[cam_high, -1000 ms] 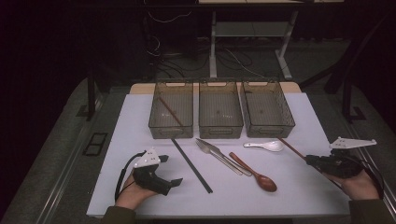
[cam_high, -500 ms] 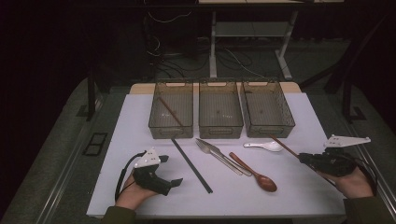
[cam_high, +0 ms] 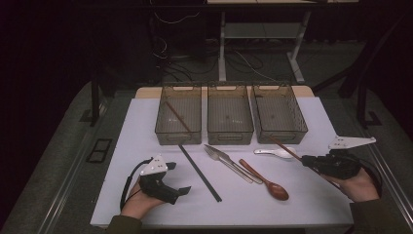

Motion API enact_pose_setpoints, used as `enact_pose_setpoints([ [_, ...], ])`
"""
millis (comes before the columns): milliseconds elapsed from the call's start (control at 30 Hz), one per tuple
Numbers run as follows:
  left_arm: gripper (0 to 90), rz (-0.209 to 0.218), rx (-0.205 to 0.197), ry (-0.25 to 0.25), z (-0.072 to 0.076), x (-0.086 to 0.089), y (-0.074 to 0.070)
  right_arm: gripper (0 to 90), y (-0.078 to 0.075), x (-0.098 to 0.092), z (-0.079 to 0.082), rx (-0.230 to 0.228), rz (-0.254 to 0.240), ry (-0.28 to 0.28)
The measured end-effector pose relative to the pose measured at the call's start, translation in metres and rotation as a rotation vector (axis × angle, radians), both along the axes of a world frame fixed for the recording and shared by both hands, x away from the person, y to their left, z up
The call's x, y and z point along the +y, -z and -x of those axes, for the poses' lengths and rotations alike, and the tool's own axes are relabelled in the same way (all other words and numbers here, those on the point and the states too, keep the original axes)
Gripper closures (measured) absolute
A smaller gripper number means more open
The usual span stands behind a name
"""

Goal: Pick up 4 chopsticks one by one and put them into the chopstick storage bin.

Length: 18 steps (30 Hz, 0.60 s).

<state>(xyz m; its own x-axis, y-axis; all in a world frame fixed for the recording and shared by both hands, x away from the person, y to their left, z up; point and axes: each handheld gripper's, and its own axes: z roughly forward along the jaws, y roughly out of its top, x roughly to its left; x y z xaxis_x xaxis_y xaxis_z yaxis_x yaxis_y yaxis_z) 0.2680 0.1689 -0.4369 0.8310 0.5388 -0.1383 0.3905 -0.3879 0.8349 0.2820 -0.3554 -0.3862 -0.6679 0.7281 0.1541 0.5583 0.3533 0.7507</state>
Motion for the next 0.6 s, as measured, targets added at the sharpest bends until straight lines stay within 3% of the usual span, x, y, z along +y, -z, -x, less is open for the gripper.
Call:
enact_pose_setpoints([
  [600, 0.0, -0.002, 0.000, 0.002, 0.000, 0.000, 0.000, 83.6, -0.009, 0.035, -0.016, -0.026, -0.030, -0.065],
])
